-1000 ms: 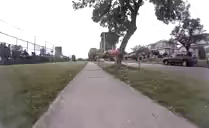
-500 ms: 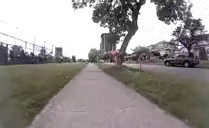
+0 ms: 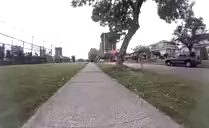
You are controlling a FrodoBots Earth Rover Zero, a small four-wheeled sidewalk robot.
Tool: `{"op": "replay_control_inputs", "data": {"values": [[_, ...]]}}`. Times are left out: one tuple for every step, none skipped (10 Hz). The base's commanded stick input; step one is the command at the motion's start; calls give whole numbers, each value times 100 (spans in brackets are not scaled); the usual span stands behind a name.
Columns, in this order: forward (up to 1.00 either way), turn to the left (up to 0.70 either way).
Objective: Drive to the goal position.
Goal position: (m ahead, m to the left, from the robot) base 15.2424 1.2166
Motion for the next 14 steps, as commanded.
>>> {"op": "replay_control_inputs", "data": {"values": [[70,0],[70,8],[70,21],[70,34],[70,35],[70,35],[70,4],[70,3],[70,1],[70,0],[70,0],[70,0],[70,0],[70,0]]}}
